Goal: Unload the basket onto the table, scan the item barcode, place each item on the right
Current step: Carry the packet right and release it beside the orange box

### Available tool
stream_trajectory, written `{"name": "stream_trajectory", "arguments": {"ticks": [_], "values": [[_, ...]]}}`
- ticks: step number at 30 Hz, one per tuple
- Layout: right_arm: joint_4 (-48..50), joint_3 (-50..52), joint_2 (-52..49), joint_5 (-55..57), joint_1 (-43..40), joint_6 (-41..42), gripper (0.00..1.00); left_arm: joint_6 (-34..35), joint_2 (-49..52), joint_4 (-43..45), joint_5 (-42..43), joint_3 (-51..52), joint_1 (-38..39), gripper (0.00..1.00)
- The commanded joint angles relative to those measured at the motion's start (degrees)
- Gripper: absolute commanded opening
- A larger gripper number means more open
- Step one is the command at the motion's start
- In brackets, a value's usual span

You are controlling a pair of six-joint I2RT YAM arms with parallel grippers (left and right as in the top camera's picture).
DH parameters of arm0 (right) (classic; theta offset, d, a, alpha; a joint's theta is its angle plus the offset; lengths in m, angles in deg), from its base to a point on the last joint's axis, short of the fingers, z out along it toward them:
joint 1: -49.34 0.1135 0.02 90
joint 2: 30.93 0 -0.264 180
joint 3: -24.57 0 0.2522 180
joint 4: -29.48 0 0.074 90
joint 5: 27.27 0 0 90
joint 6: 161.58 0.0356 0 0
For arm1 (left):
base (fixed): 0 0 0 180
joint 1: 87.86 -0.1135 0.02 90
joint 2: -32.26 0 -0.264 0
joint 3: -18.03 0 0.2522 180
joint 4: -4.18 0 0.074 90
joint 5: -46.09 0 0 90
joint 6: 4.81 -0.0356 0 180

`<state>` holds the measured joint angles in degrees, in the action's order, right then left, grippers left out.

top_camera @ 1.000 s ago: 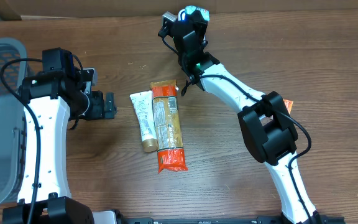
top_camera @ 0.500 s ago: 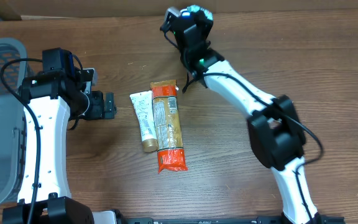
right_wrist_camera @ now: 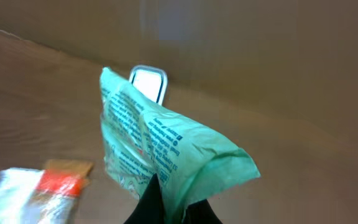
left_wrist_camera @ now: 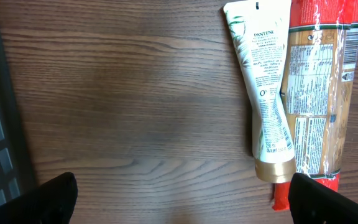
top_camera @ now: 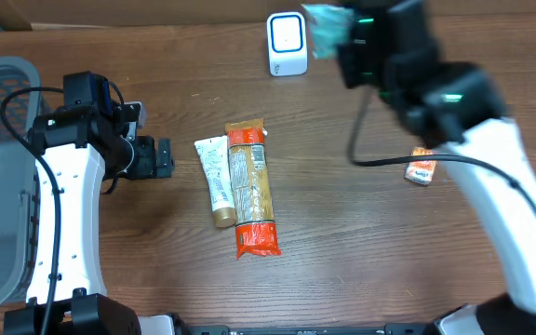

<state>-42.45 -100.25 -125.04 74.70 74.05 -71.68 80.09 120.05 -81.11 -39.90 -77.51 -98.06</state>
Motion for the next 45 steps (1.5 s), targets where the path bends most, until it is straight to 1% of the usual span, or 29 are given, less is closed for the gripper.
{"name": "stream_trajectory", "arguments": {"ticks": [1,4,7,10,13,19,22,26,31,32,33,34,35,37,39,41,45], "values": [[-6.1,-0.4,0.5,-13.9,-7.0,17.8,0.04,-1.1,0.1,0.0,0.0,0.0,0.1,0.99],[-11.9,0.4,-0.2,-15.6,-13.5,18.4,0.04,-1.1,0.1,0.0,0.0,0.0,0.1,1.00],[-14.3,3.7,-1.0,-22.2,-20.0,18.3,0.04,-1.1,0.1,0.0,0.0,0.0,0.1,1.00],[-13.2,9.6,-1.5,-24.3,-24.5,18.3,0.04,-1.1,0.1,0.0,0.0,0.0,0.1,0.99],[-7.9,17.7,-1.9,-24.3,-27.5,18.3,0.04,-1.1,0.1,0.0,0.0,0.0,0.1,1.00],[4.8,31.3,-3.8,-24.3,-29.7,18.1,0.04,-1.1,0.1,0.0,0.0,0.0,0.1,0.99],[9.5,35.4,-4.9,-23.8,-29.9,17.7,0.04,-1.1,0.1,0.0,0.0,0.0,0.1,0.99],[12.5,38.0,-6.3,-20.2,-29.9,17.7,0.04,-1.1,0.1,0.0,0.0,0.0,0.1,0.99],[11.4,38.3,-7.9,-15.7,-29.9,17.7,0.04,-1.1,0.1,0.0,0.0,0.0,0.1,1.00],[11.1,38.3,-8.0,-15.1,-29.9,17.7,0.06,-1.1,0.1,0.0,0.0,0.0,0.1,1.00],[10.9,38.3,-8.0,-14.5,-29.9,17.7,0.10,-1.1,0.1,0.0,0.0,0.0,0.1,0.99],[10.8,38.3,-8.0,-14.4,-29.9,17.7,0.12,-1.1,0.1,0.0,0.0,0.0,0.1,1.00],[10.7,38.3,-8.0,-14.4,-29.9,17.7,0.16,-1.1,0.1,0.0,0.0,0.0,0.1,1.00],[10.3,38.3,-8.0,-14.1,-29.9,17.7,0.27,-1.1,0.1,0.0,0.0,0.0,0.1,1.00],[9.8,38.3,-8.0,-12.7,-29.9,17.7,0.34,-1.1,0.1,0.0,0.0,0.0,0.1,1.00],[9.1,38.3,-8.0,-10.3,-29.9,17.7,0.37,-1.1,0.1,0.0,0.0,0.0,0.1,1.00],[5.5,36.4,-7.9,-6.9,-29.9,17.7,0.37,-1.1,0.1,0.0,0.0,0.0,0.1,1.00]]}}
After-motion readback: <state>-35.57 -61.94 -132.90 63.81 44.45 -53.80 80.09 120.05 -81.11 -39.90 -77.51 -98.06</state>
